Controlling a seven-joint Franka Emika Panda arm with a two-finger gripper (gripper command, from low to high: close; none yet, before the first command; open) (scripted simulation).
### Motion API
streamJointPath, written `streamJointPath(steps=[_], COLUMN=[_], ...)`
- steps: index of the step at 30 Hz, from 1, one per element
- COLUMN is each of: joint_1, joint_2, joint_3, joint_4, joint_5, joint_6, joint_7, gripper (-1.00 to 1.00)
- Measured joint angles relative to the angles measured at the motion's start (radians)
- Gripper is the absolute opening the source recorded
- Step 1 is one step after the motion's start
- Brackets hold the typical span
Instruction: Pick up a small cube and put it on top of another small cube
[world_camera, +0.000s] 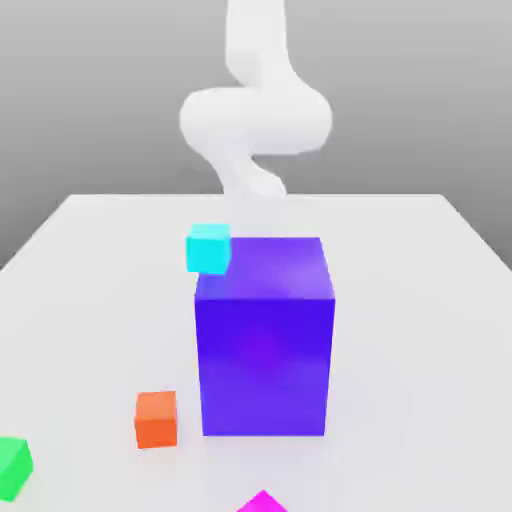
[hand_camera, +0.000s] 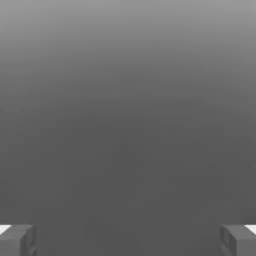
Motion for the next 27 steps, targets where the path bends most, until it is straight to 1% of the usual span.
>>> streamJointPath(steps=[9,14,18,23,27], joint_1=[0.128,0.165,0.177,0.176,0.171], joint_2=[0.333,0.516,0.660,0.833,0.965], joint_3=[-0.118,-0.149,-0.153,-0.146,-0.143], joint_4=[0.007,0.011,0.014,0.016,0.016], joint_5=[0.106,0.170,0.207,0.214,0.181], joint_6=[0.087,0.133,0.172,0.226,0.274], joint_7=[-0.284,-0.443,-0.560,-0.679,-0.747], gripper=[0.00,0.00,0.00,0.00,0.00])
